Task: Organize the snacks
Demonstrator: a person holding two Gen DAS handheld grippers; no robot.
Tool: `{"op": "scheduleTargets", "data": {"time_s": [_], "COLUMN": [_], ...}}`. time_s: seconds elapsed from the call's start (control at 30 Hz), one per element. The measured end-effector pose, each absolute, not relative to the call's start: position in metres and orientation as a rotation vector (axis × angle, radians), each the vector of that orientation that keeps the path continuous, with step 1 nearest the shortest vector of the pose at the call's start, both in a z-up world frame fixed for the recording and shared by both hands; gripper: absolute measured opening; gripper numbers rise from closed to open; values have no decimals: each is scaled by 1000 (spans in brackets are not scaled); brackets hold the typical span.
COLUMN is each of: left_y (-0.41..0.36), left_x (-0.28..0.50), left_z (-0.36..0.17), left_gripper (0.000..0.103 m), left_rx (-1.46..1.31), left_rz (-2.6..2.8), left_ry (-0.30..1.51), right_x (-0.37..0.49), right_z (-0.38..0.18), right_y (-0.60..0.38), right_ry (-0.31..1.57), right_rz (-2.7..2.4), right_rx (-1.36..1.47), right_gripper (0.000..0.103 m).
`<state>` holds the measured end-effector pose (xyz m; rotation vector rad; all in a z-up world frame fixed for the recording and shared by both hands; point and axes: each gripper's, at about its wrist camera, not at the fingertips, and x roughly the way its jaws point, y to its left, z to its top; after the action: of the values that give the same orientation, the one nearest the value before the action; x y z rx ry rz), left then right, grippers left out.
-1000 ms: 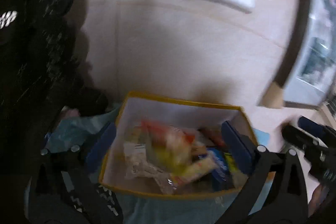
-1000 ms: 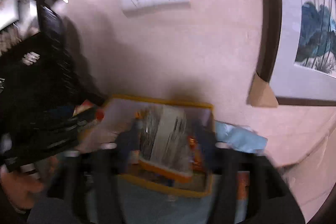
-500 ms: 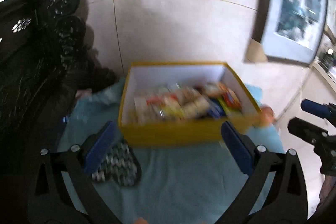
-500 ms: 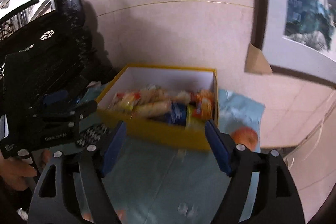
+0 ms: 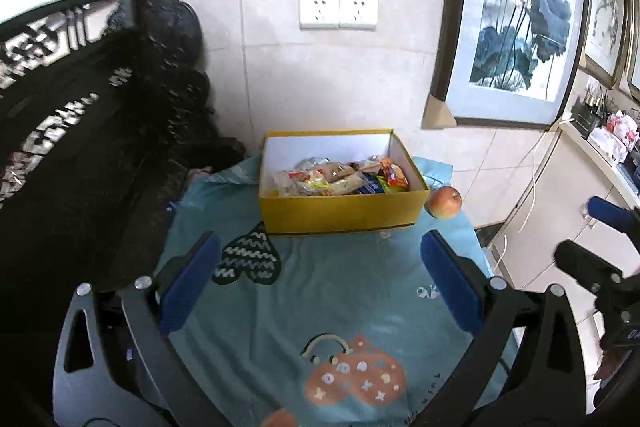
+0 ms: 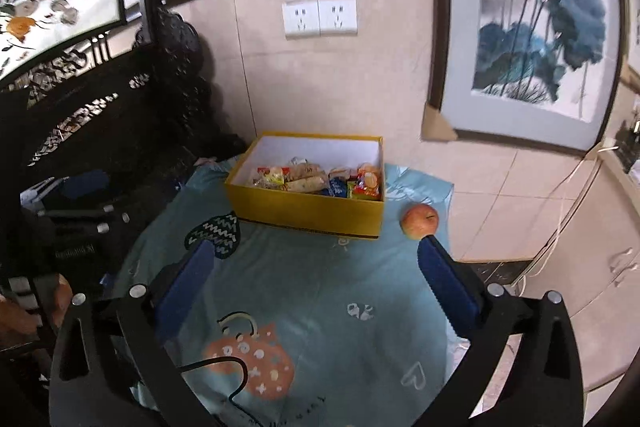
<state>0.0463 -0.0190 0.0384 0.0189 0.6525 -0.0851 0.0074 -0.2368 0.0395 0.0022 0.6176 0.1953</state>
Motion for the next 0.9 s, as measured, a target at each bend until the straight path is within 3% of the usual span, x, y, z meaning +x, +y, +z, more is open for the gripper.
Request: {"op": "scheduleTargets", "data": {"time_s": [0.27, 0.9], "left_y": [-17, -30], "left_x": [18, 13], "left_z": [63, 58], "left_gripper": [101, 101], "left_rx": [41, 42], "left_rz": [-29, -57], "left_ry": [620, 640], "right_x": [-15, -25], "right_z": [53, 51], "right_y": [-229, -225], "right_ry": [602, 603], "right_rz": [162, 178], "right_rx": [-30, -53], "right_gripper": [102, 102]}}
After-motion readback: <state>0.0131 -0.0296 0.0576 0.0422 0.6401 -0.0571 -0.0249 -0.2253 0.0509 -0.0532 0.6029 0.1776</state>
